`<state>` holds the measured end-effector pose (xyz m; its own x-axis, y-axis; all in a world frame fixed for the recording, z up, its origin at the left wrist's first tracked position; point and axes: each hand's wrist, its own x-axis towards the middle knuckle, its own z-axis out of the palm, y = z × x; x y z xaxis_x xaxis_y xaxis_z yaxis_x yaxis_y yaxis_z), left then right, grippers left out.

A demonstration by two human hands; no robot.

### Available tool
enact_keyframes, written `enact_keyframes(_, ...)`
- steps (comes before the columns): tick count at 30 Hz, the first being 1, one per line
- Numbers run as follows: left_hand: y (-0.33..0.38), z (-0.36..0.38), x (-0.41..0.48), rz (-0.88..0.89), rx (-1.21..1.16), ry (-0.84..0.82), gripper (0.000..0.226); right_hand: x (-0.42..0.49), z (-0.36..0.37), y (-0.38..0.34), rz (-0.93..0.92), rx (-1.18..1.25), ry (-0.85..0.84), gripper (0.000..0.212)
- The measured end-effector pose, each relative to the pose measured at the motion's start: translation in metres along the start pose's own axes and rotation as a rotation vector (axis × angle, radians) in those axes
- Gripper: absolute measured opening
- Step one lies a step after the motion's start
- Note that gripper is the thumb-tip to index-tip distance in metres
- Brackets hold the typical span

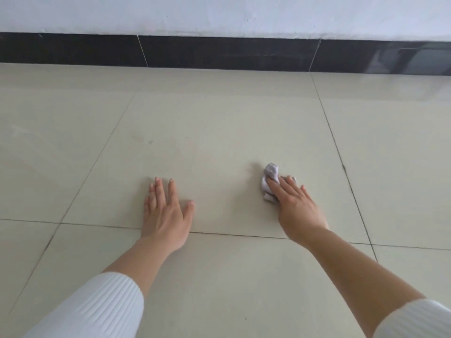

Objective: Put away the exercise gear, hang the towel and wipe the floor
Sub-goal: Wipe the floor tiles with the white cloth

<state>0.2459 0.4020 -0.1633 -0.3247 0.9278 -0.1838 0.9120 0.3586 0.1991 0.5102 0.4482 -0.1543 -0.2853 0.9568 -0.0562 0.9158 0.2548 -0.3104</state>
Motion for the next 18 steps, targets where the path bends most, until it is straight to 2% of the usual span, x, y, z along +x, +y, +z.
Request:
enact_keyframes(3,0.012,0.005,0.029,-0.133,-0.087,0.059,0.083,0.027,-0.005,0.016,0.133,-0.012,-0.003,0.073)
enact_keyframes(7,0.014,0.017,0.034,-0.154,-0.078,0.27,0.082,0.07,-0.008,0.036,0.282,0.011,0.064,0.071)
enact_keyframes(12,0.014,0.021,0.035,-0.166,-0.061,0.291,0.082,0.128,0.0,0.033,0.41,0.07,0.193,0.057)
enact_keyframes(14,0.014,0.021,0.034,-0.176,-0.066,0.28,0.086,0.147,0.008,0.008,0.302,0.093,0.201,0.052)
enact_keyframes(18,0.014,0.019,0.033,-0.196,-0.058,0.252,0.086,0.152,0.025,-0.062,-0.217,0.27,0.045,0.042)
